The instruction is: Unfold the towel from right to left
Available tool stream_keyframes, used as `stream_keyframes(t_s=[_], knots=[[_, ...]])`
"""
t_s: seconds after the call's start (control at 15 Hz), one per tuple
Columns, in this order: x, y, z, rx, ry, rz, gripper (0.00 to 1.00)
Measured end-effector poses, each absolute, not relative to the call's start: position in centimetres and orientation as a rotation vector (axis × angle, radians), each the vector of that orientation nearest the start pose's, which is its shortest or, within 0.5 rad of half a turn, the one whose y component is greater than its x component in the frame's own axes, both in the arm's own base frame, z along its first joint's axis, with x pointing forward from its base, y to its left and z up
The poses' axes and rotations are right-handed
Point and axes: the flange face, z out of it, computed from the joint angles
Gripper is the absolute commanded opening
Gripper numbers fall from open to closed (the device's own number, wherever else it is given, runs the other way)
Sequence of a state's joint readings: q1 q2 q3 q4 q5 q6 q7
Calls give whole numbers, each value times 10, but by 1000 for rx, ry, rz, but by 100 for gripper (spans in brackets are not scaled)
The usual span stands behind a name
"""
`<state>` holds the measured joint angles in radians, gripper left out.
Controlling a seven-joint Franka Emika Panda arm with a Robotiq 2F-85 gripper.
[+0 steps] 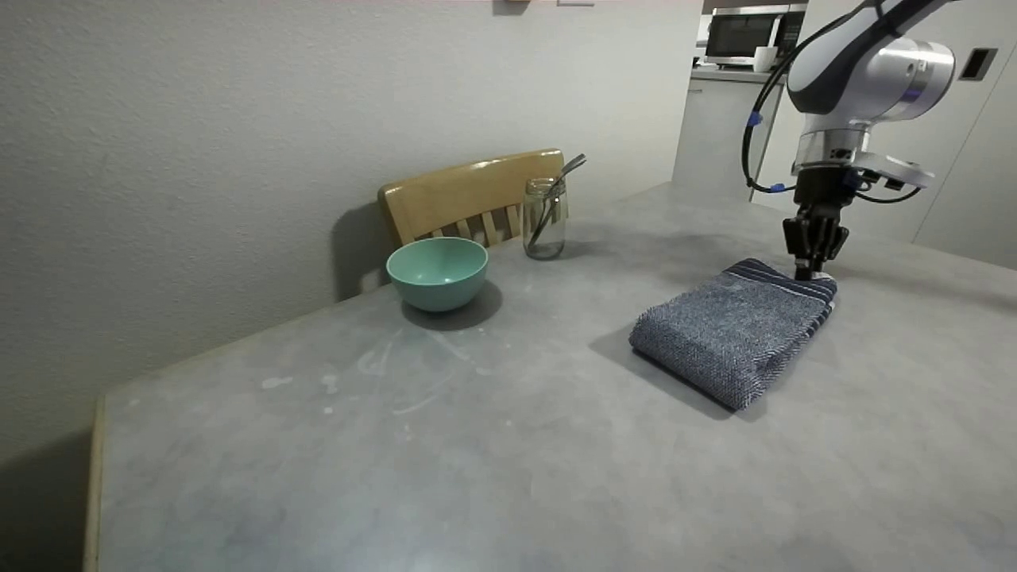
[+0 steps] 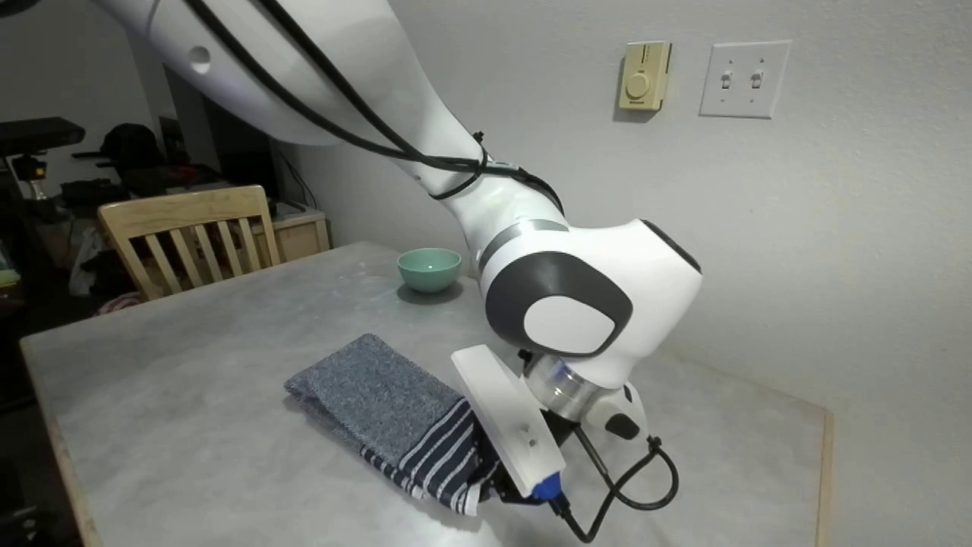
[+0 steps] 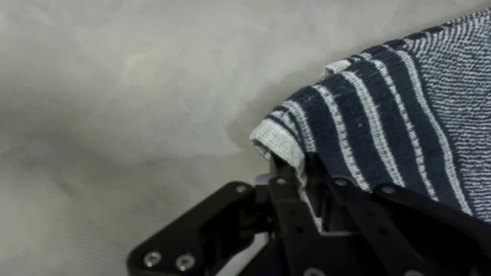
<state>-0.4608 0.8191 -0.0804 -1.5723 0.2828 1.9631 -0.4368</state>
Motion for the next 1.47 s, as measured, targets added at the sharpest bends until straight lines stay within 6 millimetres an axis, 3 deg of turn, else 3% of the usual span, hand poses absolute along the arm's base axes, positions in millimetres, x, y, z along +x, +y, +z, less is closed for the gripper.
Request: stream_keyframes(t_s=[0.4, 0.73, 1.47], knots=[[570, -307, 131, -2733, 336, 413, 1], [578, -295, 145, -2757, 296, 402, 1], [602, -228, 204, -2849, 52, 388, 1]])
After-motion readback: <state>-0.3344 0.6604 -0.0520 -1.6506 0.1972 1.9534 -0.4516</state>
